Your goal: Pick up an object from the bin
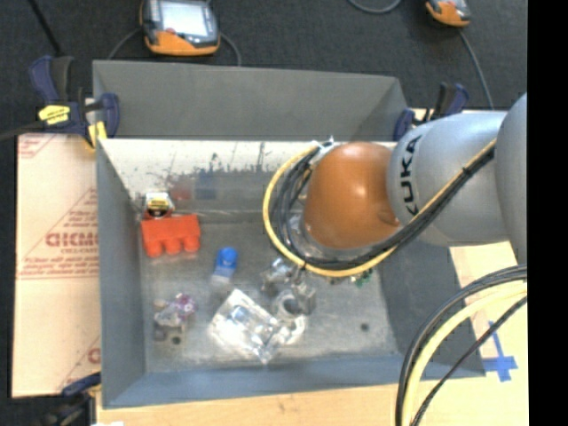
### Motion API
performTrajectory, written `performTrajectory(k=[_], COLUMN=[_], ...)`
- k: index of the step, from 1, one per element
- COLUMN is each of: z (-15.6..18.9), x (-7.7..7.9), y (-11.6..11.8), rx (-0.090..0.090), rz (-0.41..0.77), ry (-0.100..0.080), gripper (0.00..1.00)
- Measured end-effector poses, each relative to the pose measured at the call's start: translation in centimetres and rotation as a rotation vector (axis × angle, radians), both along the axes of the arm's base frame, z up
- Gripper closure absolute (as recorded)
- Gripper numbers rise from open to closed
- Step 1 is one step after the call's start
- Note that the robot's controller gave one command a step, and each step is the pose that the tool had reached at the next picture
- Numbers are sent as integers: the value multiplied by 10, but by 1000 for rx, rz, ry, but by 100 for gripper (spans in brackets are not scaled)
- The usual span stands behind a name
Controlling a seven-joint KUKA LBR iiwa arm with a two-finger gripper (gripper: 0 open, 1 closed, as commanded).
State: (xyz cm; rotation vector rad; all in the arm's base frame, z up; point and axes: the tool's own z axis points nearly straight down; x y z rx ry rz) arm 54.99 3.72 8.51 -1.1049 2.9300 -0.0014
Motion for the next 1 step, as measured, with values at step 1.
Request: performTrajectory(k=[1], z=[148], x=[-19], y=[-10], rx=[-3], rz=[29], ry=[-1], gripper=[100])
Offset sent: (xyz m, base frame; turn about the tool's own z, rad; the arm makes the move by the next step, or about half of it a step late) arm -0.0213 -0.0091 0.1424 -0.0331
